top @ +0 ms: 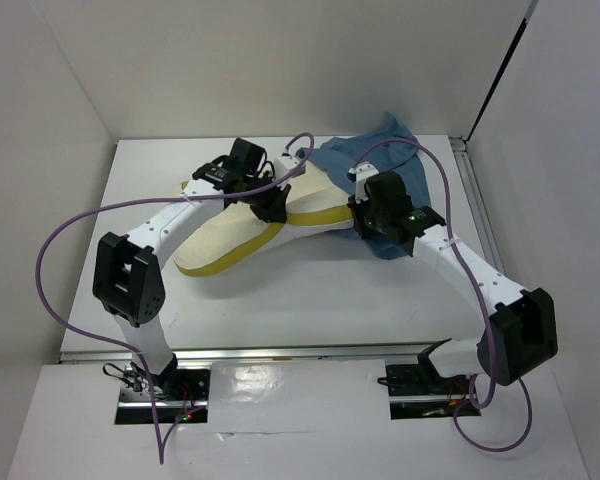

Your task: Put the pillow into the pillowcase

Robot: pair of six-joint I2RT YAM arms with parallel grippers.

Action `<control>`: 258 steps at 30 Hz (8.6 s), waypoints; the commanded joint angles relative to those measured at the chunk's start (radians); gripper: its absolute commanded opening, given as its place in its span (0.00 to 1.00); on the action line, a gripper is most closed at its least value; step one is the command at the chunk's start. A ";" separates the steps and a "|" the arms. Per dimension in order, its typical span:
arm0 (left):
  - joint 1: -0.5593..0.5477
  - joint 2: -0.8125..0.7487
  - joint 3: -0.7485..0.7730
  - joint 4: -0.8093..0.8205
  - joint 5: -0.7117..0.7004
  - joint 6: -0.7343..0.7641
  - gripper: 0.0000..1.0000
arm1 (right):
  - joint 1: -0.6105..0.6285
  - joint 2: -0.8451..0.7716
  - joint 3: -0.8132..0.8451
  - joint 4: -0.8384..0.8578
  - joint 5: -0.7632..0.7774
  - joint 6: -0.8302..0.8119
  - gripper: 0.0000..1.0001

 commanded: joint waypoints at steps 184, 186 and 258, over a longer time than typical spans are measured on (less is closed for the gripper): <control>0.021 0.027 -0.231 0.809 0.394 -1.080 0.00 | 0.379 0.252 0.577 0.477 -0.327 -0.035 0.00; 0.021 0.017 -0.270 0.809 0.383 -1.089 0.00 | 0.370 0.233 0.568 0.459 -0.308 -0.045 0.00; 0.056 -0.214 -0.261 0.303 -0.414 -0.475 0.78 | -0.123 0.459 0.695 -0.254 -0.342 0.314 0.16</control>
